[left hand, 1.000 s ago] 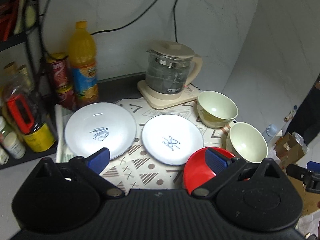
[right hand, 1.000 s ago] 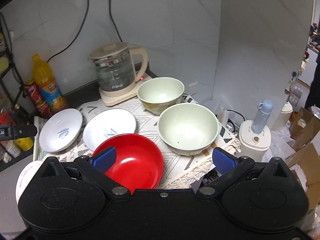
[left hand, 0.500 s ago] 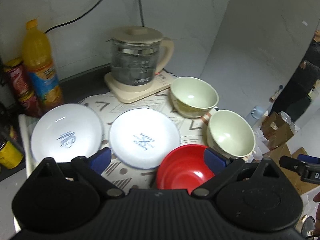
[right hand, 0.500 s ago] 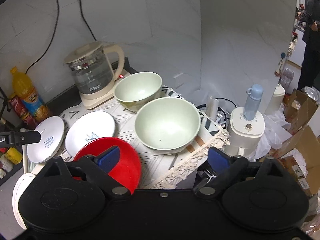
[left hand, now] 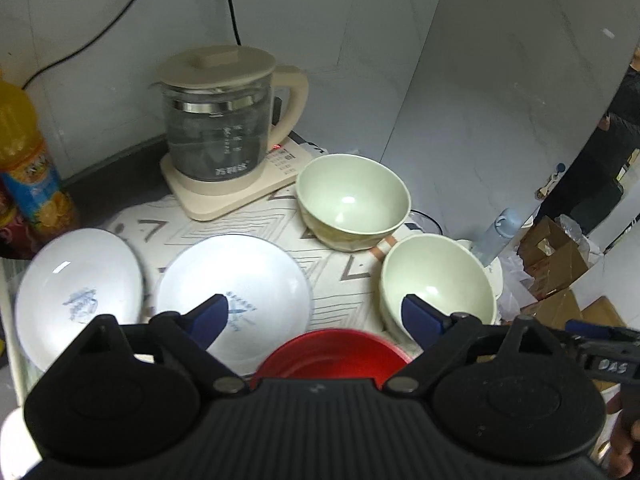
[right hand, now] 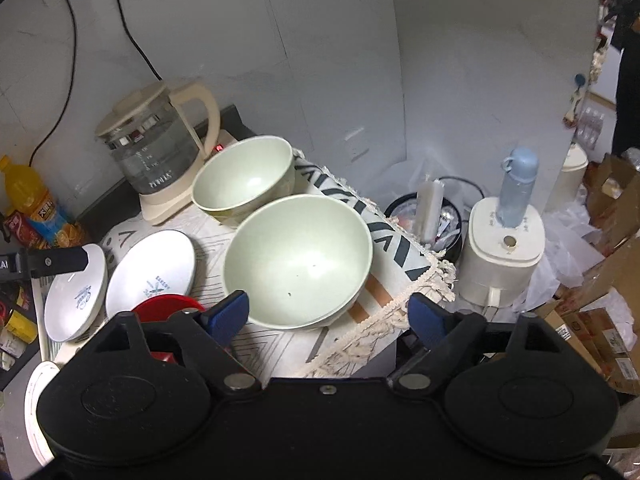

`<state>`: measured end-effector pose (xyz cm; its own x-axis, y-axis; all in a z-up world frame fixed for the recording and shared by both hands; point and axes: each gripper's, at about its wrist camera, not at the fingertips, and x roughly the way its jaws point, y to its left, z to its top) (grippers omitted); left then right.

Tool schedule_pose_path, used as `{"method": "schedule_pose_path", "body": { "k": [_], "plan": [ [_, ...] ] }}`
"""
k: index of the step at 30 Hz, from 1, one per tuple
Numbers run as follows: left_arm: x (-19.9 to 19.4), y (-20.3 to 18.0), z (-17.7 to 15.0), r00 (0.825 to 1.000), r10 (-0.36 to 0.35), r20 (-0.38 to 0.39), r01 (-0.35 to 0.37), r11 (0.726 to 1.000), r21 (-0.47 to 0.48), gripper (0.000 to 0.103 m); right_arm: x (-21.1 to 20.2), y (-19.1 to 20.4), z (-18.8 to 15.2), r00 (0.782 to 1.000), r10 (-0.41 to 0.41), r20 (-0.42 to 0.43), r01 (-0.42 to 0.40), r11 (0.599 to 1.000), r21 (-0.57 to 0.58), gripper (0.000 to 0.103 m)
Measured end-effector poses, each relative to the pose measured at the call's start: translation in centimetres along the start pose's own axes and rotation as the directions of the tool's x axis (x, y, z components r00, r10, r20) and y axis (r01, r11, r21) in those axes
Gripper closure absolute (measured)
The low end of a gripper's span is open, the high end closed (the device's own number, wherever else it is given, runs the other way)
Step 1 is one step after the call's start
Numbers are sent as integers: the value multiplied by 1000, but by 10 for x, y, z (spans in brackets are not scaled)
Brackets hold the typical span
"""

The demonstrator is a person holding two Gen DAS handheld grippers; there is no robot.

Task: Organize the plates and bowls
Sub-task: 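Move both grippers past the red bowl toward the large pale green bowl, then close both grippers on the rim of the large pale green bowl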

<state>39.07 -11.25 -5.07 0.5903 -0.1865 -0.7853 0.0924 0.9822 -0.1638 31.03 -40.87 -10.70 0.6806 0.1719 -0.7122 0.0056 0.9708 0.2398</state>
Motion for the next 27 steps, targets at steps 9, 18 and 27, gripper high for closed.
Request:
{"method": "schedule_pose_path", "body": {
  "k": [9,18,27],
  "plan": [
    [48,-39,22,998,-25,-61,24,1000,-20,28,43,-46,21,994,59,-93,-53,997,63,42],
    [110,-54,32,986,-23,-166,12,997,-70,40,98,-64,41,968,148,-203,-130,986,101,61],
    [155,-69,30,964,-10,-265,-6,998,-59,58,134,-69,43,935,182,-304,-152,981,119,69]
  ]
}}
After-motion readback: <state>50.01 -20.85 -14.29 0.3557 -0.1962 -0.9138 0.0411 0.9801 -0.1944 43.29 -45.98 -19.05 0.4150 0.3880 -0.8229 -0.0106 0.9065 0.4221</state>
